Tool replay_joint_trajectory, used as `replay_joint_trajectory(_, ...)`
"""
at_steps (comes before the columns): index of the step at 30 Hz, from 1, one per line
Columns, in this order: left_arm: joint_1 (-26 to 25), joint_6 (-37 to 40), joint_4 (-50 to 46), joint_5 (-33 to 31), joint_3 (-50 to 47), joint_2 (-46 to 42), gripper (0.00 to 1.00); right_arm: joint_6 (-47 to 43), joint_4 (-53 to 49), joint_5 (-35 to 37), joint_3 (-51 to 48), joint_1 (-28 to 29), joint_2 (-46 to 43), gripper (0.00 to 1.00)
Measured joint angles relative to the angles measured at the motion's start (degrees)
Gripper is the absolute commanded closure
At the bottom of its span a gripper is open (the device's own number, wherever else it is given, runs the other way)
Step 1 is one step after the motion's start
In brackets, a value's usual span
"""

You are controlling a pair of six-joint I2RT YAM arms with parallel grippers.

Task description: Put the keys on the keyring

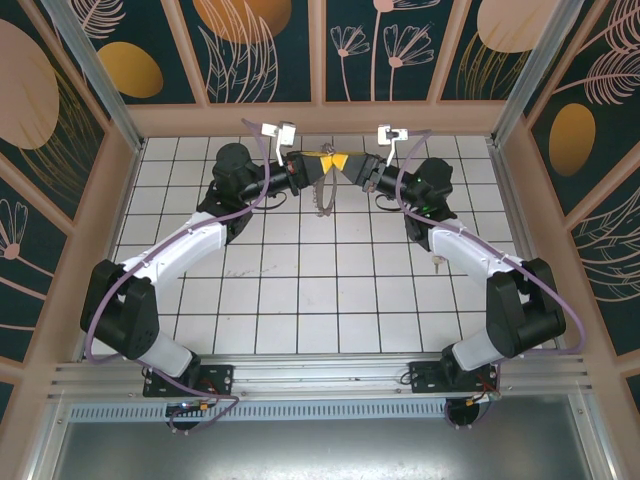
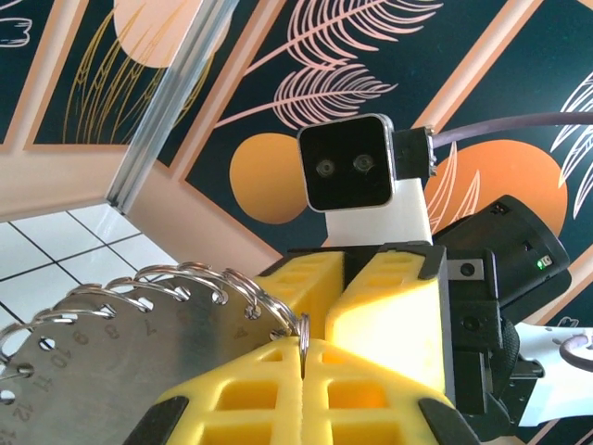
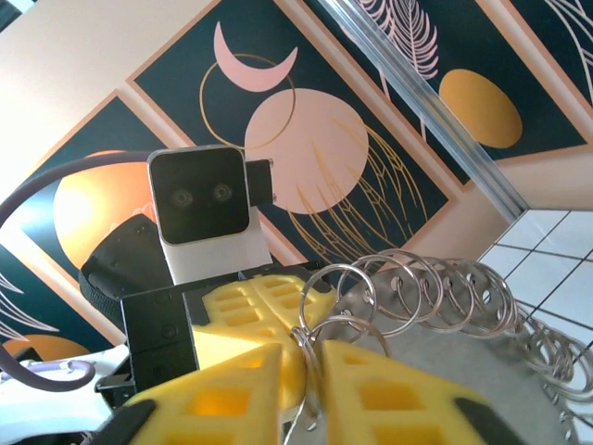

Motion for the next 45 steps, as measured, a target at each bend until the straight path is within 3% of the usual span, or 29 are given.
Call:
replay_joint_trajectory(2,0.22,-0.07,-0.02,-0.07,-0.04,-0.02,0.96,-1.07,-0.57,0.24,0.11,0.0,-0.02,1.0)
replay_joint_trajectory(4,0.26,-0.24,-0.17,-0.13,-0.09,-0.02,0.77,-2.21,-1.38,0.04,0.35,-0.02,-0.04,1.0)
replay_joint_trajectory(8,0.52,0.96,-2.47,-2.47,-0.11,-0.15,0.36,-7.67,-5.2,-2.47,1.62,-0.74,-1.25,1.0)
replay_joint_trajectory(10,0.44,2.08,-3.45,-3.37,-0.09,-0.74,0.02,-11.61,-8.15,-4.11,2.36,-1.86,-2.43,1.0)
replay_joint_trajectory(17,0.04,6.38,-5.75,-6.88,2.73,-5.33,0.01,-21.18,-12.83,-9.9,4.22,-7.85,-4.35,1.0)
replay_joint_trajectory(24,0.04,6.51,-3.74,-13.11,4.24,-7.08,0.01,-26.23,-15.21,-14.4,6.78,-8.37,-4.35,1.0)
replay_joint_trajectory(29,0.04,8.09,-3.61,-12.96,7.1,-5.6,0.01,-26.51,-13.75,-16.28,8.74,-8.44,-4.35,1.0)
replay_joint_trajectory(34,0.04,9.97,-4.5,-11.78,13.0,-2.36,0.1,-23.39,-7.02,-16.7,9.03,-8.46,-4.26,1.0)
replay_joint_trajectory(41,0.04,9.9,-4.55,-11.58,14.91,-0.09,0.09,-13.55,9.64,-13.62,9.05,-8.2,-1.9,1.0)
replay_joint_trajectory(45,0.04,8.72,-4.39,-9.07,14.93,0.46,0.16,-8.11,17.92,-9.86,8.92,-7.61,0.15,1.0)
